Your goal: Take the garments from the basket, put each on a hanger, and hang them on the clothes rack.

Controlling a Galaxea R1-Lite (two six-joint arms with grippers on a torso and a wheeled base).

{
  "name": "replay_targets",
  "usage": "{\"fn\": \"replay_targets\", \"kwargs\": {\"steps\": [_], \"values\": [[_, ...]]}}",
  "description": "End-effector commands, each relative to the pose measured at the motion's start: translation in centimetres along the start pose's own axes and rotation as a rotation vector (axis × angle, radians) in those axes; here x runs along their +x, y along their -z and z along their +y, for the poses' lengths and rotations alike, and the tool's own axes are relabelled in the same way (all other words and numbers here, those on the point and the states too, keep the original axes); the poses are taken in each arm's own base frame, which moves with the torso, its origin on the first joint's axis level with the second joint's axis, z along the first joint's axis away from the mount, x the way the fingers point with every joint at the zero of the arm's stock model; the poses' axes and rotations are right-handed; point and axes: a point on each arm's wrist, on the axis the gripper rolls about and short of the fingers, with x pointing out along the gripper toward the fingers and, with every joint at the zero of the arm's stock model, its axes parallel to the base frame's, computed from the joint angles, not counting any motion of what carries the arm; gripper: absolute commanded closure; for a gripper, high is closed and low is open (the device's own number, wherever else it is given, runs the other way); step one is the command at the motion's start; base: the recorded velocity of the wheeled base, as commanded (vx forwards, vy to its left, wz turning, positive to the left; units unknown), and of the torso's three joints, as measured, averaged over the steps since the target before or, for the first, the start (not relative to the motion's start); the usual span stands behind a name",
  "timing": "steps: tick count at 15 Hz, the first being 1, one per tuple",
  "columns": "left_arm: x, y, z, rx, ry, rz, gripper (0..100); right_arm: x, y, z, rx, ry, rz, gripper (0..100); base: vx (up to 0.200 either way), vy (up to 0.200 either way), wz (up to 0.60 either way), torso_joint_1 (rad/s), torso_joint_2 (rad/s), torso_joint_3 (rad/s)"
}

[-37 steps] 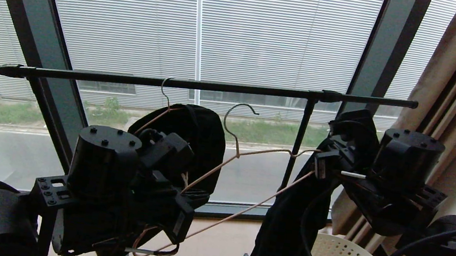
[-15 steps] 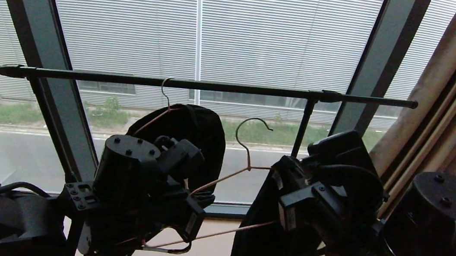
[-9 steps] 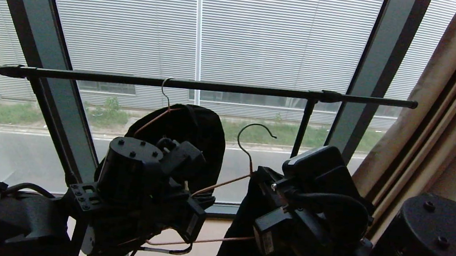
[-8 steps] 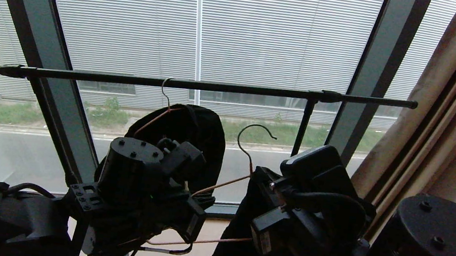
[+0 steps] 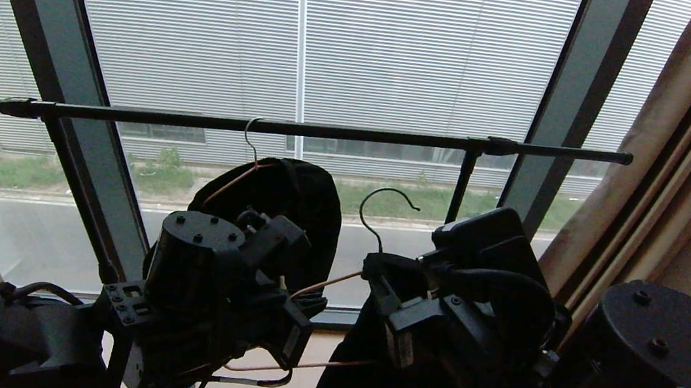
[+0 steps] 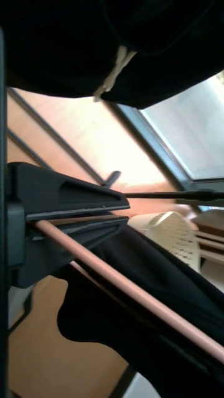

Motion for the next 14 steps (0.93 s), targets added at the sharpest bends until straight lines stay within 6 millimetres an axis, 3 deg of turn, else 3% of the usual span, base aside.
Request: {"fn": "replay_targets", "kwargs": {"steps": [1,7,14], "values": [[-0.3,0.1,0.0,0.0,0.001,-0.004,100,0.3,-0.5,-1.6,0.018,0.047,-0.013,0,0.0,0.0,0.0,0.0,0.0,0.0],[-0.9,-0.2,0.3,-0.005,-0.011,-0.022,100,-0.1,-1.0,-3.3,0.024,0.089,-0.021,0,0.0,0.0,0.0,0.0,0.0,0.0],[-0.9,-0.6,0.5,-0.008,-0.017,-0.053,100,-0.9,0.8,-3.3,-0.086,0.04,0.026,0,0.0,0.0,0.0,0.0,0.0,0.0]]}}
